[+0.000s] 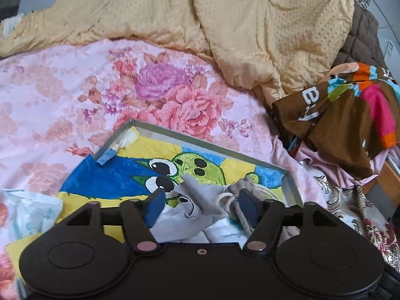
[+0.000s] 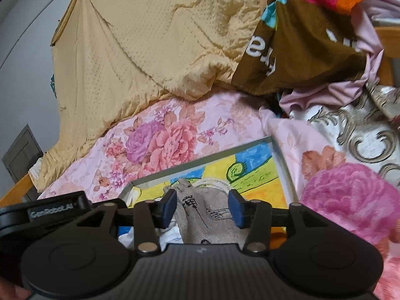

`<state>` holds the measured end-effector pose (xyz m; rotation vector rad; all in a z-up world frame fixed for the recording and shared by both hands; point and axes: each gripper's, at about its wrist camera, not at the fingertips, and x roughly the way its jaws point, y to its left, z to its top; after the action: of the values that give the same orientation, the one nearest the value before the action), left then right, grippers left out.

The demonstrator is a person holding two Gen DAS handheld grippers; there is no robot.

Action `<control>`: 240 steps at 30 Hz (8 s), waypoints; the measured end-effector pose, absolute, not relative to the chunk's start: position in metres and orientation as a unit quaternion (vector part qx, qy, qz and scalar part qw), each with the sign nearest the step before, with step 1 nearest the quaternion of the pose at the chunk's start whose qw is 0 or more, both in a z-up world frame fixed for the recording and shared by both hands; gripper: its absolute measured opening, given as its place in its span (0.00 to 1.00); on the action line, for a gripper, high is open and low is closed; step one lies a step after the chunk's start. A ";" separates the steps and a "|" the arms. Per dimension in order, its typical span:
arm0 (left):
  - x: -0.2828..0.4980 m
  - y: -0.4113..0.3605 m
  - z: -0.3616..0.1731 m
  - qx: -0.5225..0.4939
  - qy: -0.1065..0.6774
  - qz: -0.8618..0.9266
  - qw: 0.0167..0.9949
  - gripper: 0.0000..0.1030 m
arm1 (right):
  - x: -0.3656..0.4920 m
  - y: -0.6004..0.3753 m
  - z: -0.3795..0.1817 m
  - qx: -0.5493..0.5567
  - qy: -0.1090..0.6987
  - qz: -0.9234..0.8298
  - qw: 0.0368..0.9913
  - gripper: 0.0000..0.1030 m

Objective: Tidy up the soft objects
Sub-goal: 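Open left gripper to drop grey cloth while right gripper releases burlap pouch onto painting, then move both grippers back over the pile of items, then lower left gripper toward grey mask while right gripper approaches striped cloth, then close left gripper on grey mask while right gripper grasps striped cloth, then lift grey mask and striped cloth and carry them over the framed painting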

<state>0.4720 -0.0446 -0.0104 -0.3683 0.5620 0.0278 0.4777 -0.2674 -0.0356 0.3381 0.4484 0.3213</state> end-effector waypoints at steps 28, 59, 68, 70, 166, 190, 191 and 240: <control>0.295 -0.042 0.039 -0.127 0.186 -0.002 0.974 0.99 | 0.327 -0.275 0.018 0.084 0.155 0.150 0.973 1.00; 0.158 0.007 -0.011 -0.108 0.208 0.007 0.972 0.99 | 0.207 -0.244 -0.027 0.058 0.204 0.162 0.964 1.00; 0.143 0.017 -0.030 -0.110 0.233 0.016 0.966 0.99 | 0.192 -0.222 -0.039 0.019 0.241 0.173 0.955 1.00; 0.140 0.019 -0.033 -0.109 0.236 0.018 0.965 0.99 | 0.192 -0.216 -0.042 0.008 0.249 0.177 0.952 1.00; 0.265 0.056 -0.063 0.016 0.301 -0.108 0.947 0.99 | 0.327 -0.127 -0.064 -0.134 0.234 0.300 0.915 0.99; 0.281 0.069 -0.073 -0.013 0.305 -0.112 0.946 0.43 | 0.356 -0.090 -0.072 -0.209 0.304 0.351 0.861 0.64; 0.282 0.070 -0.072 -0.016 0.305 -0.109 0.946 0.40 | 0.359 -0.088 -0.072 -0.212 0.312 0.354 0.856 0.64; 0.245 0.082 0.018 -0.134 0.234 -0.001 0.963 0.10 | 0.300 -0.114 -0.017 -0.222 0.181 0.373 0.883 0.13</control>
<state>0.2446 0.0815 0.0175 -0.2708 0.4745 -0.0030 0.2997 -0.1143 -0.0170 -0.4623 0.3760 0.7768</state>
